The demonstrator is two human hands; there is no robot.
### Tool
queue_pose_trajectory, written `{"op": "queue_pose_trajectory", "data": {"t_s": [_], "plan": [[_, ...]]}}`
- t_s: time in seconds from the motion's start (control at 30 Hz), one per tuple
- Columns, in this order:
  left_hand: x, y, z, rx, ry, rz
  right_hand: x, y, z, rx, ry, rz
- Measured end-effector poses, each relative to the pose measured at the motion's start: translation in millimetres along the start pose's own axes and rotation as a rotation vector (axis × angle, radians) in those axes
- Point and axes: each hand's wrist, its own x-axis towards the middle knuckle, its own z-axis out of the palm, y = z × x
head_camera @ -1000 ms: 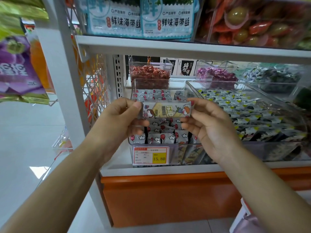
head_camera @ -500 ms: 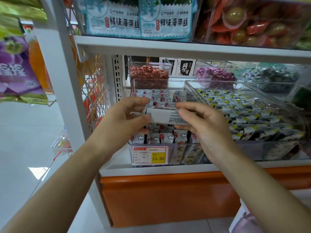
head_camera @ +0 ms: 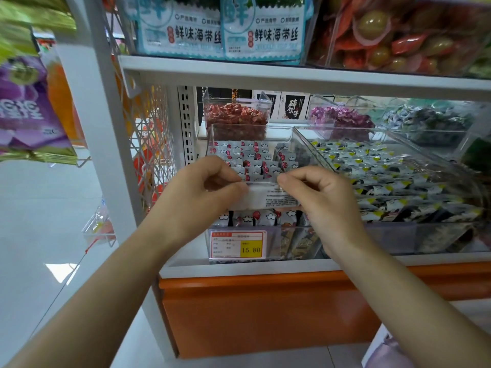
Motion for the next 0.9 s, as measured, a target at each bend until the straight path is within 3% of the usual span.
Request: {"op": "queue_pose_trajectory", "data": {"t_s": [0.27, 0.63, 0.73, 0.9], "plan": [[3, -1, -12, 0.111, -0.076, 0.02, 0, 1, 0, 0.015, -0.058, 0.042], [3, -2, -13, 0.034, -0.092, -0.025, 1, 7, 4, 0.097, -0.038, 0.116], [3, -3, -11, 0.088, -0.126, -0.006, 5, 6, 0, 0.195, -0.056, 0.202], [4, -5, -9, 0.14, -0.137, 0.026, 17, 3, -17, 0.369, -0.252, 0.45]]}}
